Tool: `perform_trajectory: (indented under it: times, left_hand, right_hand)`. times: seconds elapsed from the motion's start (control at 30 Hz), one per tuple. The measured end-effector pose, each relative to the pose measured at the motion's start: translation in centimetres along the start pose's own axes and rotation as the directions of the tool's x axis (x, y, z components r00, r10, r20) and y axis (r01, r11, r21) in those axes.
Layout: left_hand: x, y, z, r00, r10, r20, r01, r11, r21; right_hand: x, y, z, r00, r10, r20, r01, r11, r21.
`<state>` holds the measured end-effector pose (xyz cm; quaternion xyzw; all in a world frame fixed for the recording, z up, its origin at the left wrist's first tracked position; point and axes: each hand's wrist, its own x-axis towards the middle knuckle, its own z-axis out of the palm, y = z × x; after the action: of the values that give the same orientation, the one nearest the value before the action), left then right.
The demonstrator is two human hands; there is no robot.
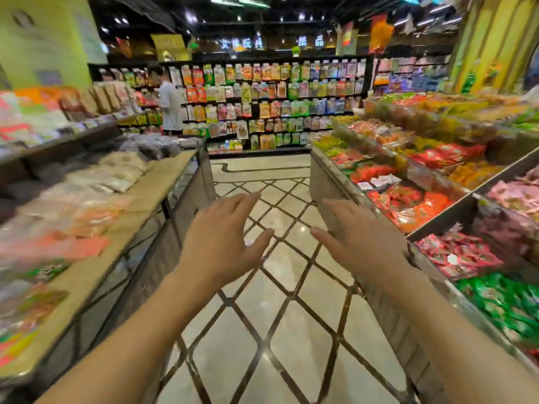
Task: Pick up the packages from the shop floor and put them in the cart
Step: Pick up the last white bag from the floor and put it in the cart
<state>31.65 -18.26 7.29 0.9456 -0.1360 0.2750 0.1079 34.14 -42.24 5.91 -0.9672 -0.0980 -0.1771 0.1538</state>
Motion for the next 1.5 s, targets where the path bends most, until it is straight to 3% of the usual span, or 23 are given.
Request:
perform_trajectory:
  times: [0.27, 0.7, 0.97, 1.5]
  left_hand:
    - [9.0, -7.6, 6.2, 0.997, -0.083, 0.01, 0.082, 0.995, 0.05]
    - [27.9, -23.6, 21.2, 0.999, -0.053, 0.006, 0.053, 0.999, 0.007]
    - [38.2, -32.1, 28.8, 0.994, -0.059, 0.088, 0.057, 0.998, 0.029]
    - [58.7, -47.1, 44.8, 0.96, -0.143, 0.24, 0.079, 0.963, 0.258]
  right_hand:
    - [12.2, 1.6, 7.9, 0.997, -0.071, 0.037, 0.066, 0.99, 0.124]
    - [36.4, 2.9, 20.6, 0.993, -0.068, 0.092, 0.065, 0.997, 0.043]
    - [49.1, 3.3, 27.1, 0.994, -0.028, 0.106, 0.027, 1.0, 0.007]
    - [78.1, 8.1, 44.5, 0.976, -0.101, 0.194, 0.094, 0.995, 0.045]
